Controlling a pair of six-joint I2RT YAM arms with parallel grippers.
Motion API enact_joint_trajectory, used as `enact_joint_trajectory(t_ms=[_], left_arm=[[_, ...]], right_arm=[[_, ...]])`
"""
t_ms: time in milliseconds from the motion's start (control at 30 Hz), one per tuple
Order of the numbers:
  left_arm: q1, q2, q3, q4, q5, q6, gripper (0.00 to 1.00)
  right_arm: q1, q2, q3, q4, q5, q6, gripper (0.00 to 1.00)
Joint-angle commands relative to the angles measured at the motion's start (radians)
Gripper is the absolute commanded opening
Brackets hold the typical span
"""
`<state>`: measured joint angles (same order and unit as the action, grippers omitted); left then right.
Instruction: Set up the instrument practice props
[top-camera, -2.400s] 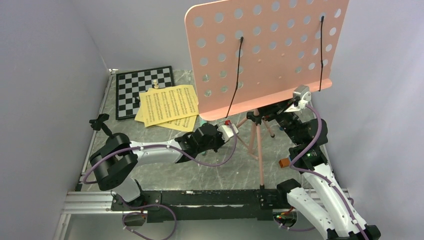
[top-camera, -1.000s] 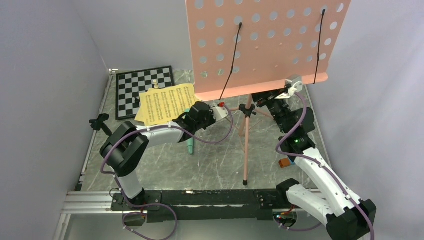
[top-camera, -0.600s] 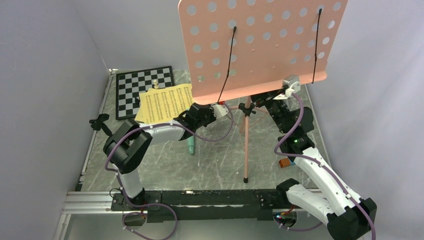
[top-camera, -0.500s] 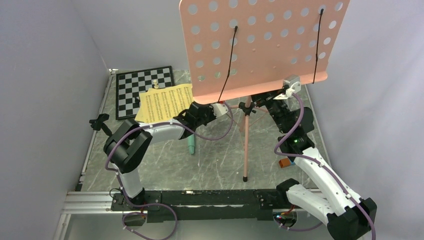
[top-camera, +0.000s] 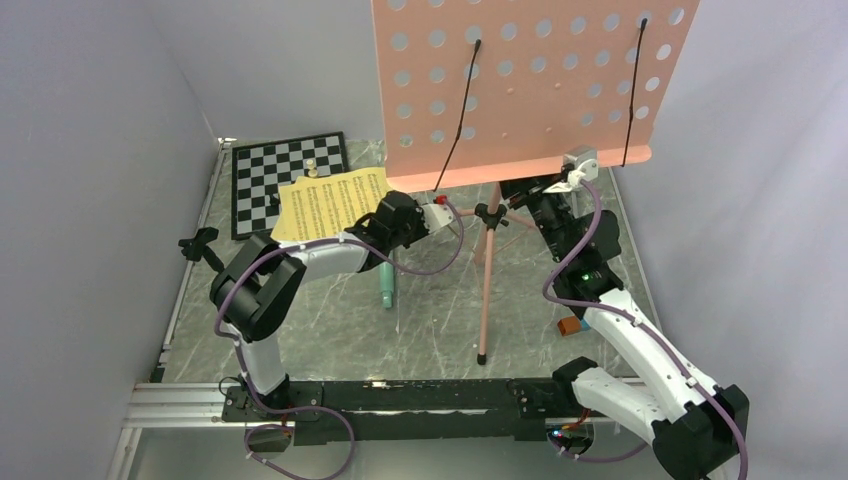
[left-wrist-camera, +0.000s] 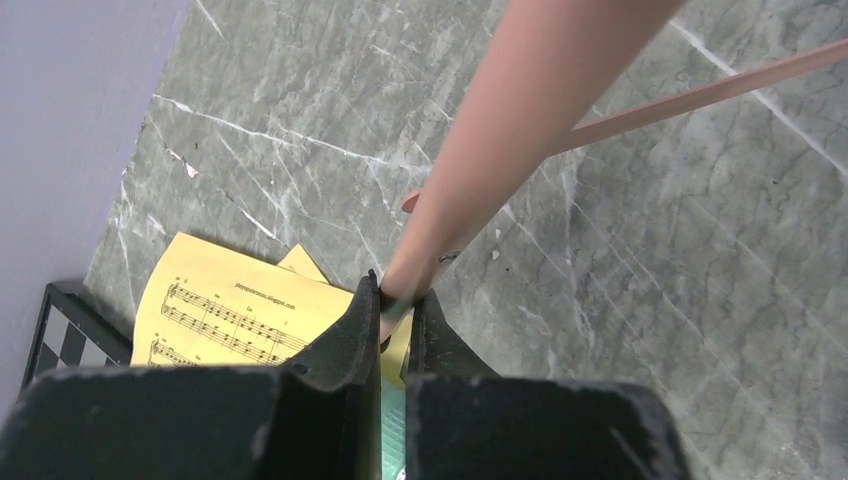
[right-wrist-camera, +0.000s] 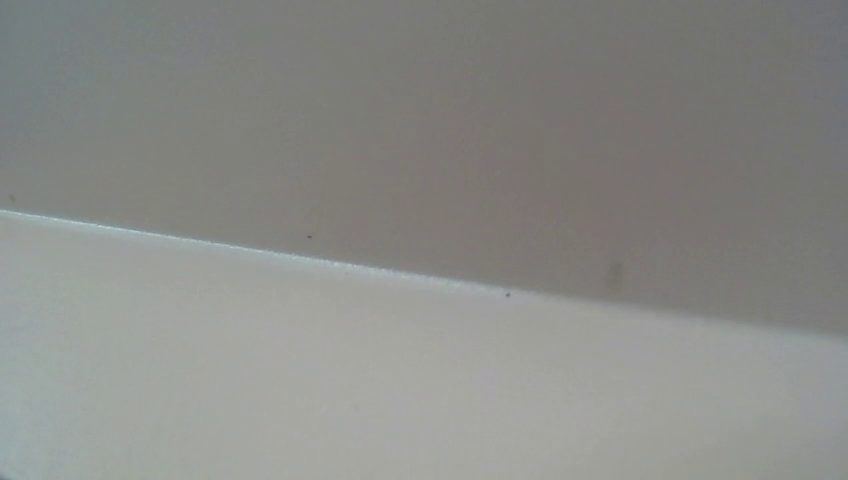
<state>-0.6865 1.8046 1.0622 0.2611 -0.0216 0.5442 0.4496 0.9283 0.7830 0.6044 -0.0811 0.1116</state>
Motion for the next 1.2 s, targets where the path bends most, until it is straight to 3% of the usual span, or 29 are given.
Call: enact_joint_trajectory(t_ms=[0, 200, 533, 867, 1167], left_arm=[[0.087, 0.034, 0.066, -0.039, -0.143, -0.023, 0.0], [0.088, 0.074, 0.125, -0.104, -0.127, -0.022, 0.06], [0.087, 0.091, 0.148, -0.144, -0.114, -0.033, 0.39], [0.086, 0.01, 0.109, -0.146, -0.08, -0.104, 0.57], [0.071, -0.056, 0.063, -0.124, -0.054, -0.156, 0.6]], right_arm=[[0.005, -0.042, 0.059, 0.181, 0.011, 0.025, 0.0], [0.005, -0.031, 0.066, 0.163, 0.007, 0.025, 0.0], [0.006, -0.026, 0.057, 0.152, 0.007, 0.023, 0.0], [0.006, -0.028, 0.031, 0.157, 0.03, 0.04, 0.0], [0.006, -0.067, -0.022, 0.168, 0.035, 0.049, 0.38]])
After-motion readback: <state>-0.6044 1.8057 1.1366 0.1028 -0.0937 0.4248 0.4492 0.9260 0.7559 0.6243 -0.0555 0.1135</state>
